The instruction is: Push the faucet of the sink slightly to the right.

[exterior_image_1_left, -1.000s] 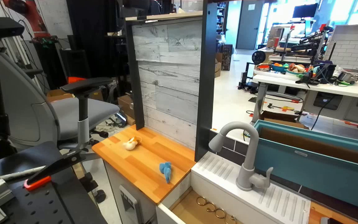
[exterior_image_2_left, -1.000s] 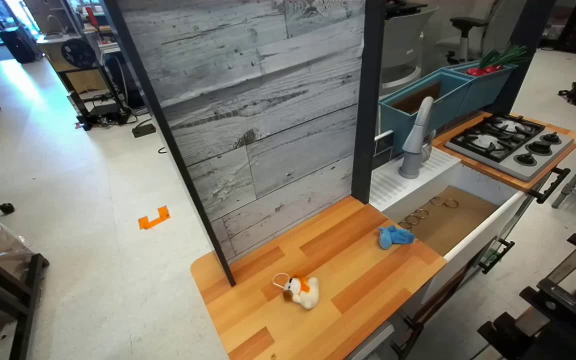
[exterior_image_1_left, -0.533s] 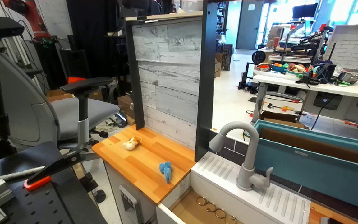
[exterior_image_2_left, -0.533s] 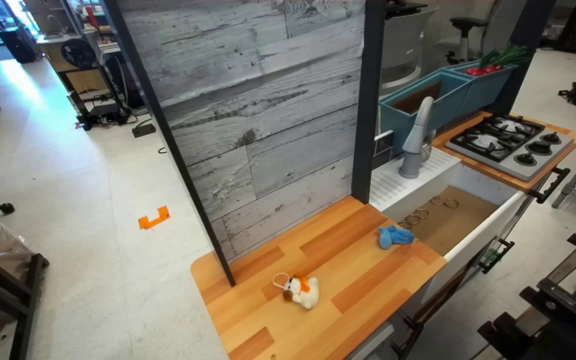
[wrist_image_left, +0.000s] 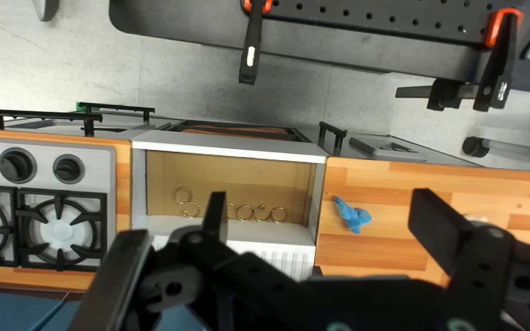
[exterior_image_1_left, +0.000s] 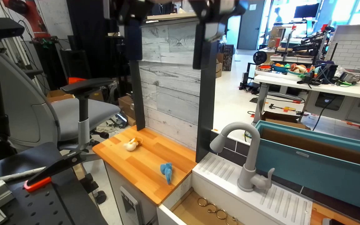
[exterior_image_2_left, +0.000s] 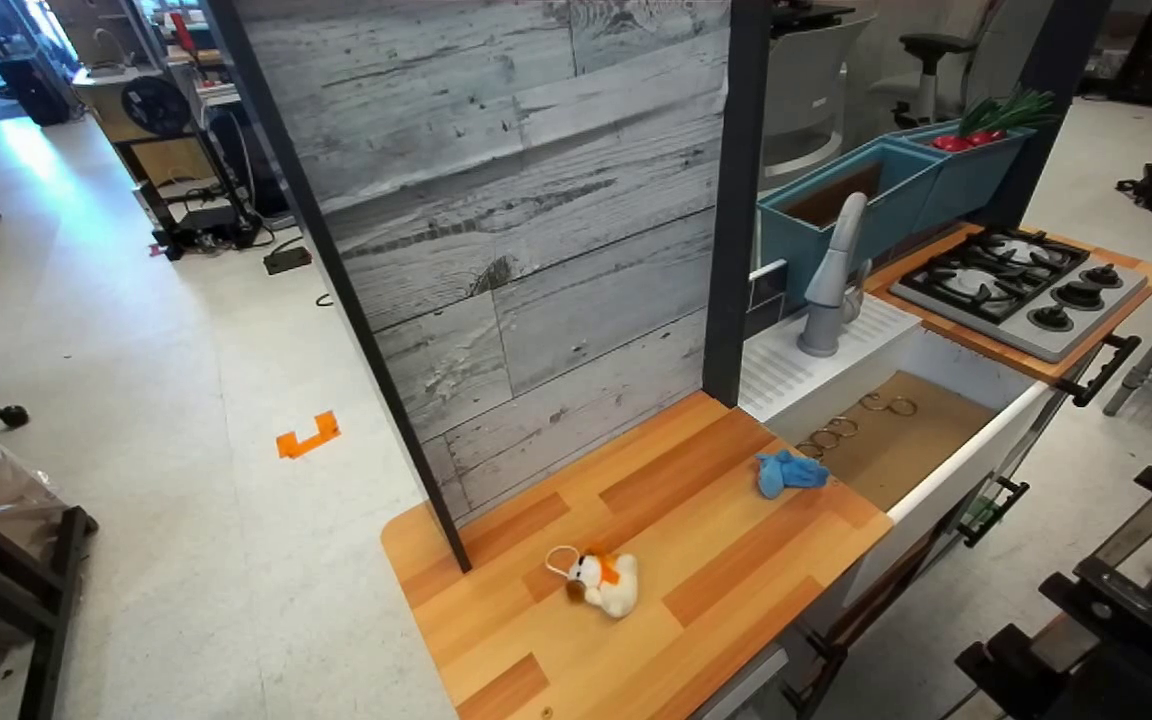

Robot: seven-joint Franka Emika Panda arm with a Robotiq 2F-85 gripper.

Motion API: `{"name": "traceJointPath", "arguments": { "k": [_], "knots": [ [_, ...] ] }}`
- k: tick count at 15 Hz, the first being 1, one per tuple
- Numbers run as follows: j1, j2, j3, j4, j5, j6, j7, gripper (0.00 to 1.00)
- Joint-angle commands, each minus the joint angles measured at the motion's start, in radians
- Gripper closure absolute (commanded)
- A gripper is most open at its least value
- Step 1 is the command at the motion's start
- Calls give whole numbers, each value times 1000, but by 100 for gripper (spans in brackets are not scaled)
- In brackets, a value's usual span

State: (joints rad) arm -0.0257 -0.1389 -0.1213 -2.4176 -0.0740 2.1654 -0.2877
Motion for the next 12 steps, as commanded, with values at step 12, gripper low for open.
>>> {"name": "traceJointPath", "arguments": {
  "k": [12],
  "knots": [
    [71,494,57,170,-24,470,565,0]
  ]
}}
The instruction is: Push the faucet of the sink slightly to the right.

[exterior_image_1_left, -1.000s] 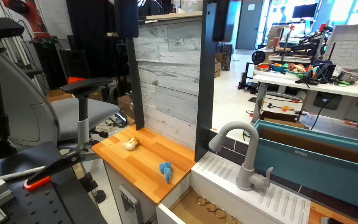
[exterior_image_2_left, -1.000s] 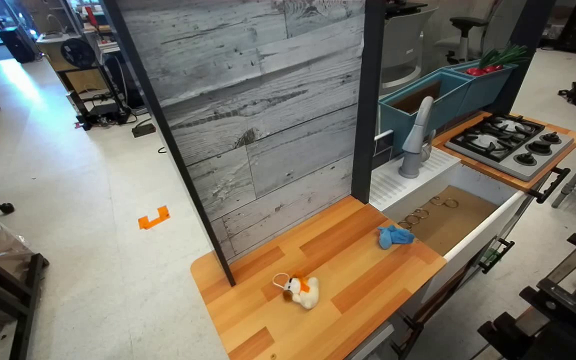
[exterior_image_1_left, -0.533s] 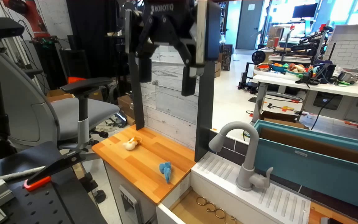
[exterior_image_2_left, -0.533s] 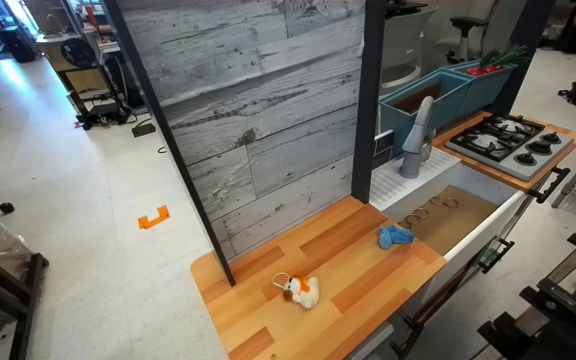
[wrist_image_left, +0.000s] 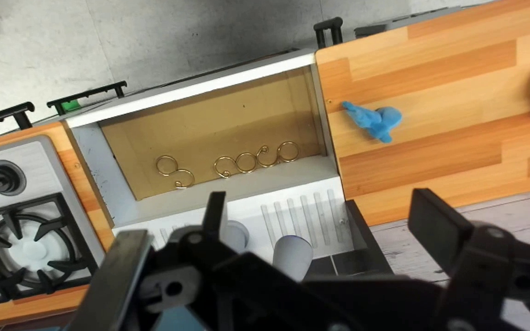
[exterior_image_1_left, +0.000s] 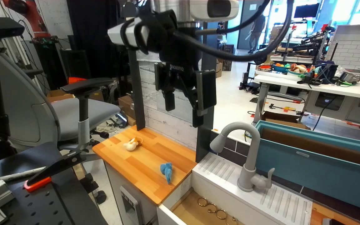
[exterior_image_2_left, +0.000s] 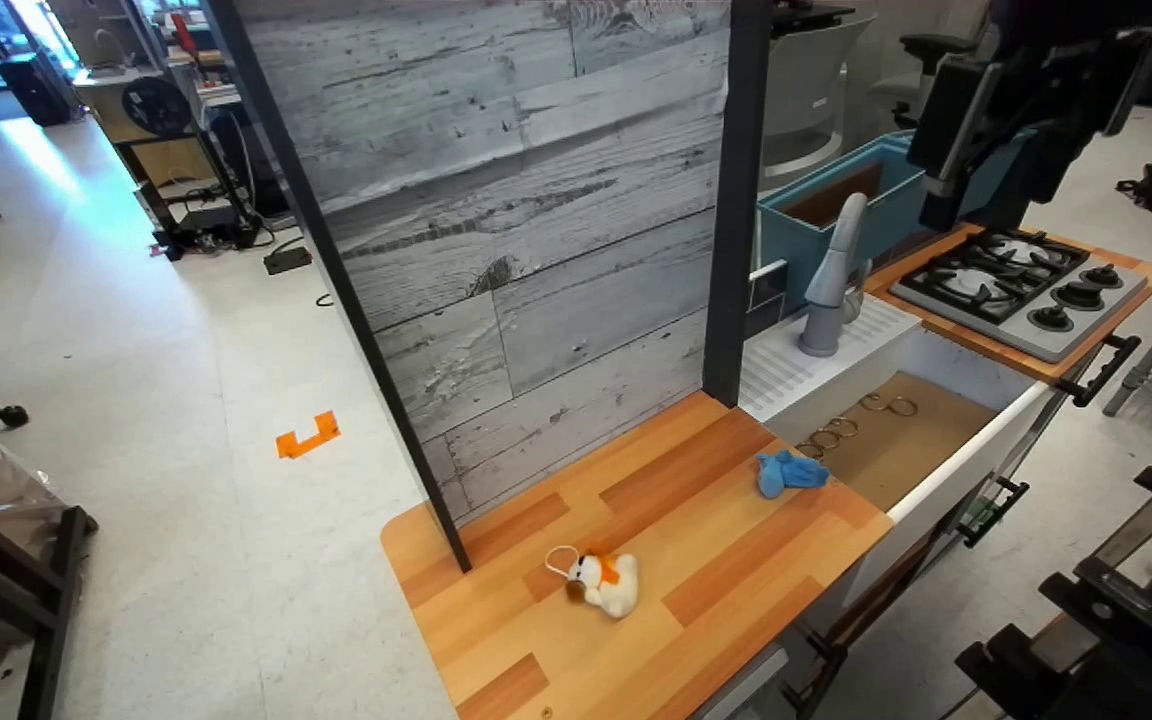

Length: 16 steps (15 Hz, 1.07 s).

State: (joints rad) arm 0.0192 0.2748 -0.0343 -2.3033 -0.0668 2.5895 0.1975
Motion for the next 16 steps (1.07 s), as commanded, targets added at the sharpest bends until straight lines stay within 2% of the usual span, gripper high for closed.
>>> {"name": "traceJointPath", "arguments": {
  "k": [1,6,10,16],
  "knots": [
    [32,104,-36,71,-30,54,99,0],
    [68,212,-66,134,1,160,194,0],
    [178,292,-179,166,-55,256,311,0],
    [338,414,-331,243,-59,284,443,0]
  ]
}}
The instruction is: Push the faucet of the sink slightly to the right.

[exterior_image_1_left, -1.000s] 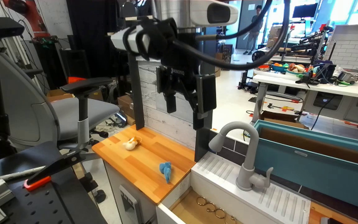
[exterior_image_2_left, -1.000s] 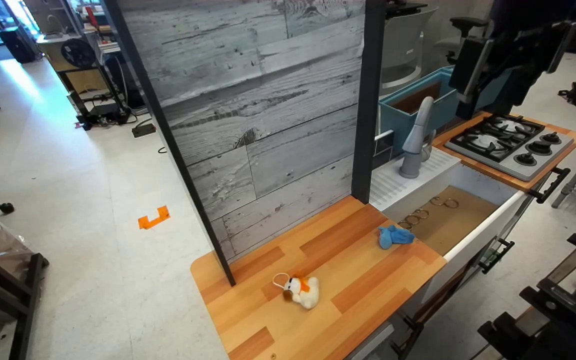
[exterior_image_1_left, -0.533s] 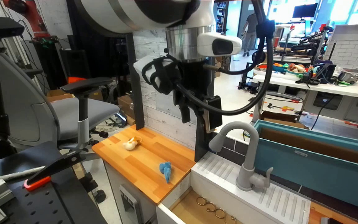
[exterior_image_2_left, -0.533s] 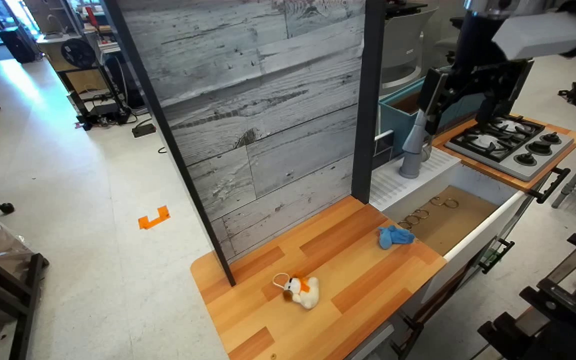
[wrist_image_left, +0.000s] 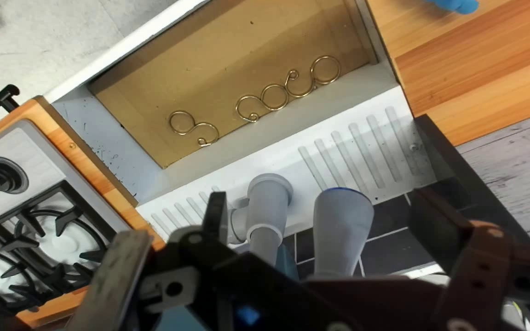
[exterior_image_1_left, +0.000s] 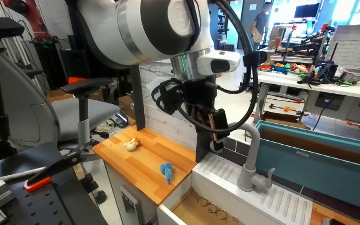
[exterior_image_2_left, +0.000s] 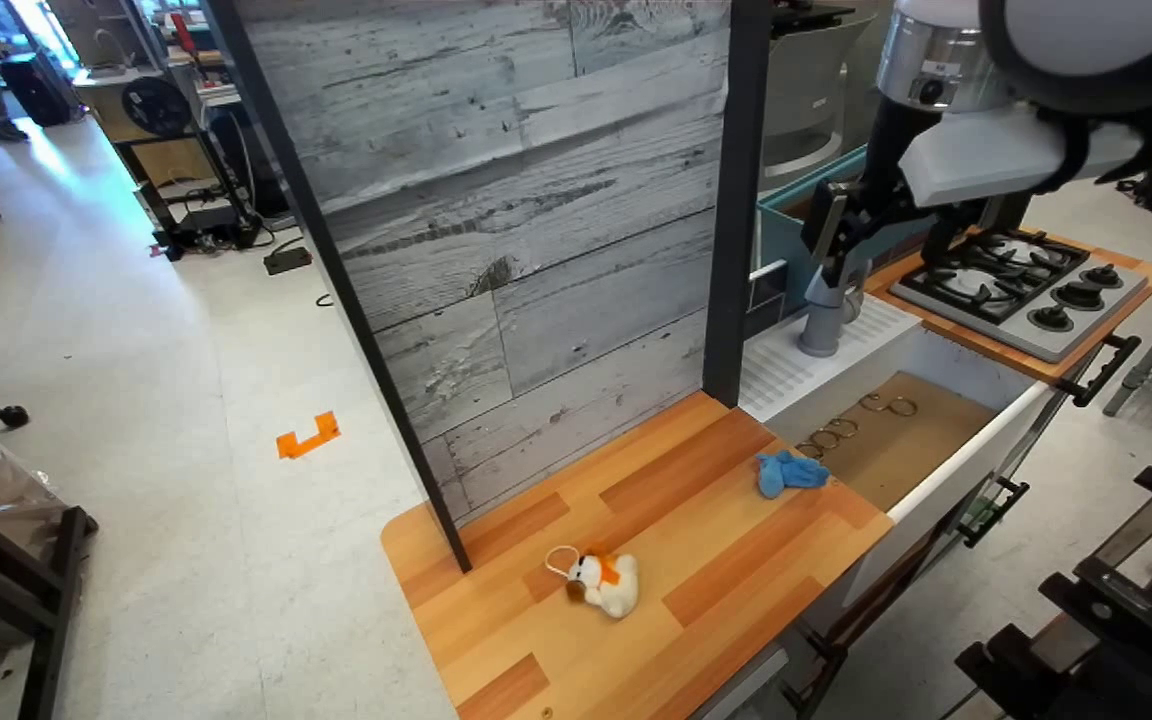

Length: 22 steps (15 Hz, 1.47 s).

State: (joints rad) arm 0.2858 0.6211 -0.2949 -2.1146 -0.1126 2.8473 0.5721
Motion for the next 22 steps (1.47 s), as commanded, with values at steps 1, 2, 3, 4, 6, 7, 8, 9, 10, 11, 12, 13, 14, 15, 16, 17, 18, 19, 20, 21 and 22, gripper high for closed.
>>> {"name": "traceJointPath", "arguments": {
  "k": [1,2,3,4,6,7,8,9,10,11,12,13,14,15,16,17,18,19,20,21,22],
  "knots": [
    [90,88,-89,70,-13,28,87,0],
    [111,110,-110,85,-15,30,109,0],
    [124,131,-125,101,-12,27,129,0],
    [141,149,-141,113,-12,22,150,0],
    [172,192,-175,138,-19,30,186,0],
    [186,210,-188,148,-21,32,200,0],
    [199,227,-201,158,-22,29,215,0],
    [211,246,-214,167,-24,35,227,0],
    [226,264,-227,175,-26,42,241,0],
    [237,279,-237,181,-28,49,251,0],
    [253,298,-254,186,-31,59,262,0],
    [265,312,-267,190,-35,63,273,0],
    [276,324,-278,192,-34,67,281,0],
    [288,334,-290,191,-31,73,287,0],
    [298,340,-301,186,-27,81,290,0],
    [308,345,-310,181,-22,86,292,0],
    [318,347,-319,175,-19,91,291,0],
    [325,348,-325,169,-18,92,291,0],
    [333,347,-331,162,-17,95,290,0],
    [340,343,-336,154,-17,97,288,0],
    [347,336,-341,141,-18,103,286,0]
  ]
}}
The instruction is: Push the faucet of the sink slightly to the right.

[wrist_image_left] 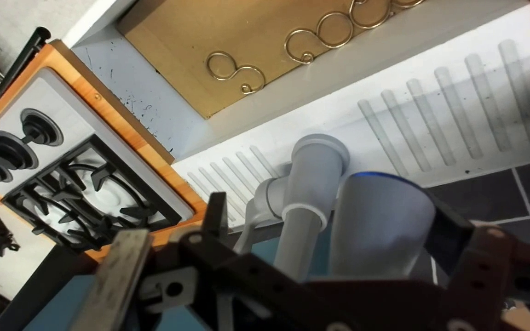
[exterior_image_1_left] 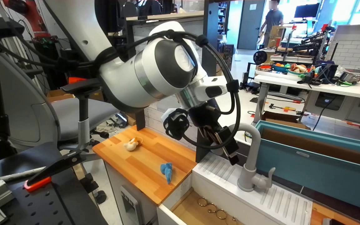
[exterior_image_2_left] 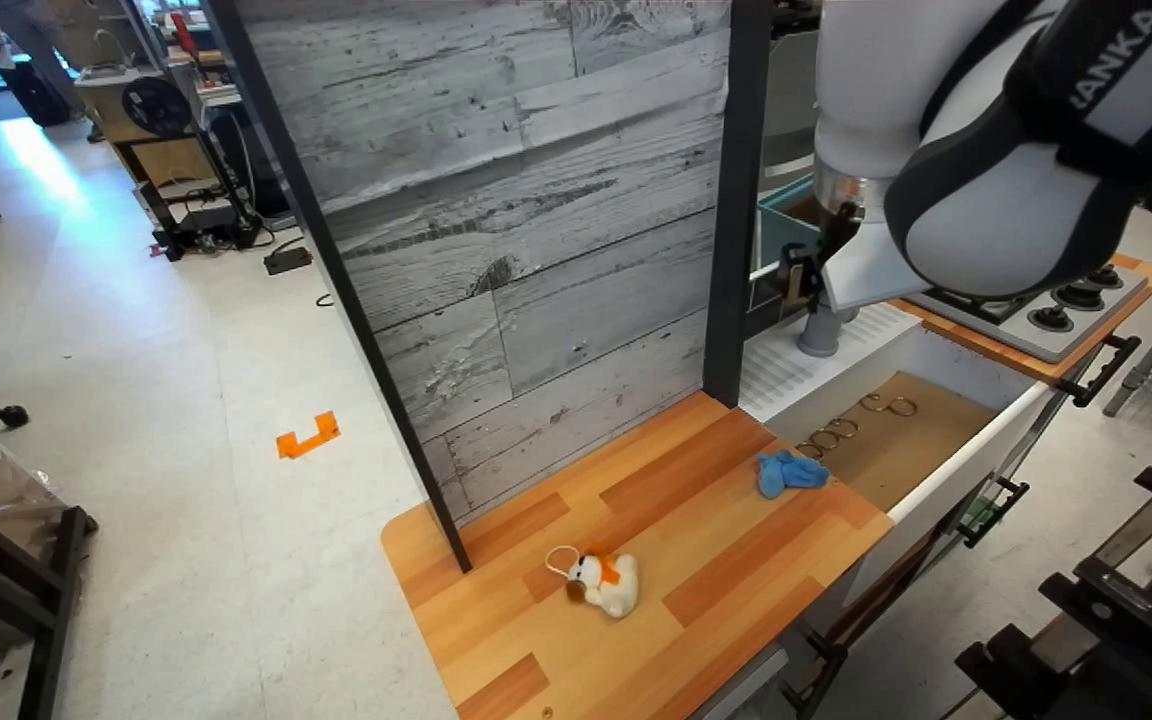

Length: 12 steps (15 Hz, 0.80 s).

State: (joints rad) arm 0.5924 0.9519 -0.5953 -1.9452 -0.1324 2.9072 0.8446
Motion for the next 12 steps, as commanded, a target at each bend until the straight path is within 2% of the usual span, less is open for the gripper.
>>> {"name": "traceJointPath", "arguments": {
  "k": [1,8,12],
  "knots": [
    [46,-1,-44,-38,2,45,11,0],
    [107,-31,-110,-154,28,131,-21,0],
    [105,-52,-143,-228,78,182,-62,0]
  ]
}}
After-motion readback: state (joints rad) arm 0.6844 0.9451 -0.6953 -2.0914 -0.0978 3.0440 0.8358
